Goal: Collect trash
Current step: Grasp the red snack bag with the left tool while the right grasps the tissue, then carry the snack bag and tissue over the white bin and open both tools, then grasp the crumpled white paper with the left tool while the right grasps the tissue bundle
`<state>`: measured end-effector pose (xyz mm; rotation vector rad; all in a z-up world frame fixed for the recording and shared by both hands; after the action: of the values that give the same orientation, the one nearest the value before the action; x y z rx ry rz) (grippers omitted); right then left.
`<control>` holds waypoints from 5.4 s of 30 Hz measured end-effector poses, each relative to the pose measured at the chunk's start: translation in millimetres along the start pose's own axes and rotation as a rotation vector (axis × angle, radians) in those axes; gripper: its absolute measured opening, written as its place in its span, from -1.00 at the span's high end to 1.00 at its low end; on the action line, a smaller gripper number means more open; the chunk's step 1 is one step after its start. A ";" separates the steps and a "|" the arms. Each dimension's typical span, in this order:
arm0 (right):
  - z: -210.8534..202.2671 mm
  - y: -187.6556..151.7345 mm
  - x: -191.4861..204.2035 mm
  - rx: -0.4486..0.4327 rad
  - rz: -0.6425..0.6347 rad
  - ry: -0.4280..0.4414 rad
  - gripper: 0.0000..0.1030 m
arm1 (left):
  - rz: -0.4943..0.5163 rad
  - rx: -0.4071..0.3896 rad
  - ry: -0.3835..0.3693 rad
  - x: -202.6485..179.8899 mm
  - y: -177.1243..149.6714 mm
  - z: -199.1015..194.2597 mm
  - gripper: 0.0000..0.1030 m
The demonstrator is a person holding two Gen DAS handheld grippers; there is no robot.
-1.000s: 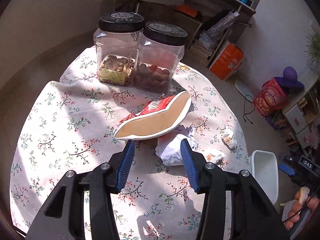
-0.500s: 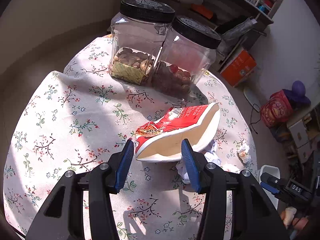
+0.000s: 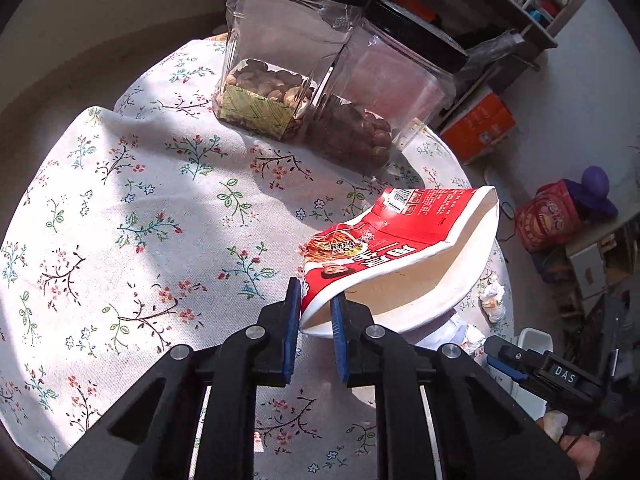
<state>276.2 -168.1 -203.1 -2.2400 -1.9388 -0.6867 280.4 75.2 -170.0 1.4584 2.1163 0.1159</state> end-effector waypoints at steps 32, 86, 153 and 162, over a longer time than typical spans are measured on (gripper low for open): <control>-55.0 10.1 16.5 -0.128 -0.124 -0.060 0.94 | 0.021 0.004 -0.115 -37.0 -24.0 -53.3 0.92; -230.8 -22.4 -206.3 -0.358 0.144 -0.529 0.42 | 0.296 0.330 -0.342 -285.4 -216.0 38.2 0.03; 2.1 42.6 -14.7 -0.117 -0.297 -0.408 -0.50 | 0.138 0.038 -0.046 -87.4 -59.1 24.3 -0.04; 18.0 39.8 -5.6 -0.088 -0.354 -0.414 0.75 | 0.115 0.022 -0.054 -79.4 -52.1 12.2 -0.05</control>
<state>318.7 -174.0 -212.9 -2.2509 -2.5880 -0.3599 262.7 -18.9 -168.2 1.5781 1.9968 0.0959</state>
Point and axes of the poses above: each gripper's, at about its wrist camera, not at the fingertips, and z roughly the way its jaws point, x to its left, y to its top, the point moved 8 cm from there along z, roughly the way its jaws point, and after that the axes turned 6 degrees about -z, right-handed, at the moved point
